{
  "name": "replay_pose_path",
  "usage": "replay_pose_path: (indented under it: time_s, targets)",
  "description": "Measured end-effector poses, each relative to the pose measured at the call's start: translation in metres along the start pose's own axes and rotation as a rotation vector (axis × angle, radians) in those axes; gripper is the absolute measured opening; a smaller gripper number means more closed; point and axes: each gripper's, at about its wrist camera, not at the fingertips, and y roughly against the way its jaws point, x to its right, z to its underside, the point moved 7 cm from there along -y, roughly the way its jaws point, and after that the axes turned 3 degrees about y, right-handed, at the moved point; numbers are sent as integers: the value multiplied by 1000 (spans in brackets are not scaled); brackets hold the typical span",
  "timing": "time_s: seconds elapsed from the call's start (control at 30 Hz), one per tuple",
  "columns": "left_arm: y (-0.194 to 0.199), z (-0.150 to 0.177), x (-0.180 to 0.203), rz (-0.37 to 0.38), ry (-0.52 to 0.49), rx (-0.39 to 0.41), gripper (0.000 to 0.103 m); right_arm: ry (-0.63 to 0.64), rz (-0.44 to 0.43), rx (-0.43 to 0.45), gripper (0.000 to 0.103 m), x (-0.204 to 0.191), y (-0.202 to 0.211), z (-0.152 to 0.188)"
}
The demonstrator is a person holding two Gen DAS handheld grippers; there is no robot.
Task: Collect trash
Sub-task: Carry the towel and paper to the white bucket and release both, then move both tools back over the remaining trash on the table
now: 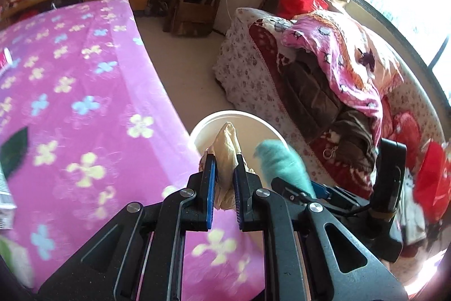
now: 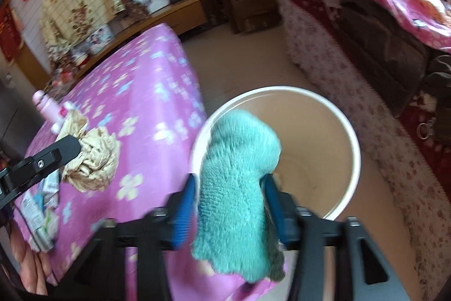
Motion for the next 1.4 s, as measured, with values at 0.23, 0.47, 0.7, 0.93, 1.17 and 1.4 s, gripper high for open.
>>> replay_pose_path:
  time_s: [0.23, 0.47, 0.7, 0.93, 1.17, 1.4]
  targets:
    - [-22, 6, 0, 38, 60, -28, 54, -40, 4, 9, 65, 17, -2, 0]
    - [-14, 15, -24, -76, 38, -17, 54, -36, -10, -40, 65, 11, -18, 16]
    - [4, 17, -45, -157, 30, 16, 54, -9, -9, -26, 65, -8, -12, 18]
    - [28, 23, -63, -232, 23, 38, 54, 25, -22, -16, 65, -35, -1, 19]
    - [63, 36, -85, -295, 7, 49, 54, 66, -71, -13, 67, -78, 11, 22]
    - [113, 52, -128, -336, 45, 40, 54, 148, -133, -21, 68, -140, 15, 28]
